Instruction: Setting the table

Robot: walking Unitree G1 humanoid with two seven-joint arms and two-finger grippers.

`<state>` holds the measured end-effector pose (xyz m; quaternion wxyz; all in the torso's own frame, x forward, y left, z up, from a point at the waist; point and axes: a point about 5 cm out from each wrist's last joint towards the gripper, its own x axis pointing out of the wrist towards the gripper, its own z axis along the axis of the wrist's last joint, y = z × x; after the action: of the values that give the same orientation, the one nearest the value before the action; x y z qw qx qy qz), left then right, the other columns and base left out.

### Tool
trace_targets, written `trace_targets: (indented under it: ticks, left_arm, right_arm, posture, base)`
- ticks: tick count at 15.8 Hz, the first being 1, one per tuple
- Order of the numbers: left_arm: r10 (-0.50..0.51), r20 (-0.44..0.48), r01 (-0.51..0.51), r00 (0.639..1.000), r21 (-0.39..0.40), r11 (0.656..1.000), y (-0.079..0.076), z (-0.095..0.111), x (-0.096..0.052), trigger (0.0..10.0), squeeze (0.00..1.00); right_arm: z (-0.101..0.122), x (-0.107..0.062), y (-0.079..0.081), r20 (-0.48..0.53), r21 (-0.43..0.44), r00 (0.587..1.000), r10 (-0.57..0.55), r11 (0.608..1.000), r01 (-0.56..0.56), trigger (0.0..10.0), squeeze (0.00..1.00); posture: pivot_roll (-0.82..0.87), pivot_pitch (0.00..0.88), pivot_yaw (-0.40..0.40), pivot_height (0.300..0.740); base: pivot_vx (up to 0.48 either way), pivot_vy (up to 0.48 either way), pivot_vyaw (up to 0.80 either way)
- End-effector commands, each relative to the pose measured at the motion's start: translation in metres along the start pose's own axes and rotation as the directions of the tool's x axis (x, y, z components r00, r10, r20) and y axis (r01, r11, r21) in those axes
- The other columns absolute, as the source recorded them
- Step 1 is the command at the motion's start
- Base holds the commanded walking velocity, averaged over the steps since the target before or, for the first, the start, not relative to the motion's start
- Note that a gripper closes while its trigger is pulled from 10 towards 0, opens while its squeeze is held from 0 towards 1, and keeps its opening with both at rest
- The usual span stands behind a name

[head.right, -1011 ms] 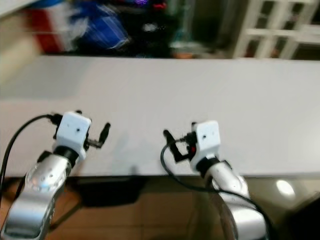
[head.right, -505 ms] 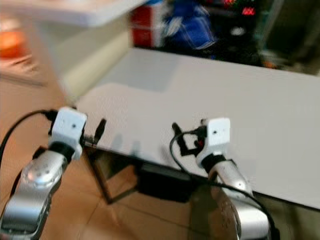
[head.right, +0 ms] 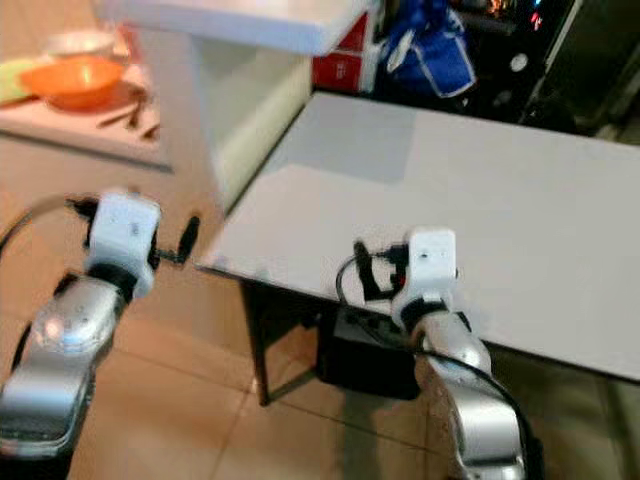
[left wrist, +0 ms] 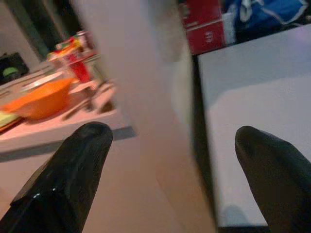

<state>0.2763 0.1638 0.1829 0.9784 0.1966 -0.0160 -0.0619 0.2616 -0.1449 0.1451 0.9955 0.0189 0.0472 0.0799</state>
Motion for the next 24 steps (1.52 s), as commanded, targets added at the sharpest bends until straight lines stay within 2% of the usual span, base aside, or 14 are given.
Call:
trace_targets:
  ticks: [1,4,8,10,15,22,24]
  left_arm:
    - [0.038,0.000,-0.038,0.999,-0.009,0.999,0.008,0.001,0.000,10.0,0.00]
    - [0.053,0.030,-0.052,0.998,-0.015,0.999,0.012,0.009,0.007,10.0,0.00]
    - [0.060,0.021,-0.059,0.998,-0.011,0.998,0.018,0.008,0.005,10.0,0.00]
    - [0.066,0.012,-0.066,0.998,-0.012,0.998,0.019,0.006,0.003,10.0,0.00]
    - [0.074,0.005,-0.074,0.997,-0.007,0.997,0.022,0.004,0.003,10.0,0.00]
    - [0.071,0.013,-0.071,0.997,-0.017,0.997,0.019,0.005,0.002,10.0,0.00]
    - [0.075,0.015,-0.074,0.997,-0.017,0.997,0.019,0.005,0.002,10.0,0.00]
  right_arm:
    - [0.005,0.002,0.004,0.023,-0.004,1.000,0.000,1.000,0.000,10.0,0.00]
    - [0.008,0.004,0.006,0.039,-0.008,0.999,0.013,1.000,-0.013,10.0,0.00]
    - [0.010,0.005,0.011,0.050,-0.011,0.998,0.043,0.999,-0.043,10.0,0.00]
    - [0.010,0.005,0.014,0.060,-0.021,0.995,0.079,0.997,-0.078,10.0,0.00]
    - [0.010,0.006,0.017,0.062,-0.001,0.995,0.084,0.996,-0.084,10.0,0.00]
    - [0.011,0.006,0.018,0.067,0.012,0.993,0.098,0.995,-0.099,10.0,0.00]
    - [0.011,0.006,0.019,0.067,0.011,0.992,0.105,0.994,-0.106,10.0,0.00]
  posture:
    - [0.04,0.000,0.011,0.740]
    - [0.05,0.000,0.010,0.740]
    - [0.05,0.000,0.009,0.740]
    - [0.06,0.000,0.006,0.740]
    - [0.06,0.000,0.000,0.740]
    - [0.06,0.000,-0.005,0.740]
    - [0.06,0.000,-0.005,0.740]
  base:
    - [0.000,0.435,-0.76]
    - [0.000,0.435,-0.77]
    - [0.000,0.439,-0.77]
    - [0.000,0.437,0.00]
    - [0.000,0.472,0.00]
    - [0.000,0.480,0.00]
    - [0.000,0.480,-0.73]
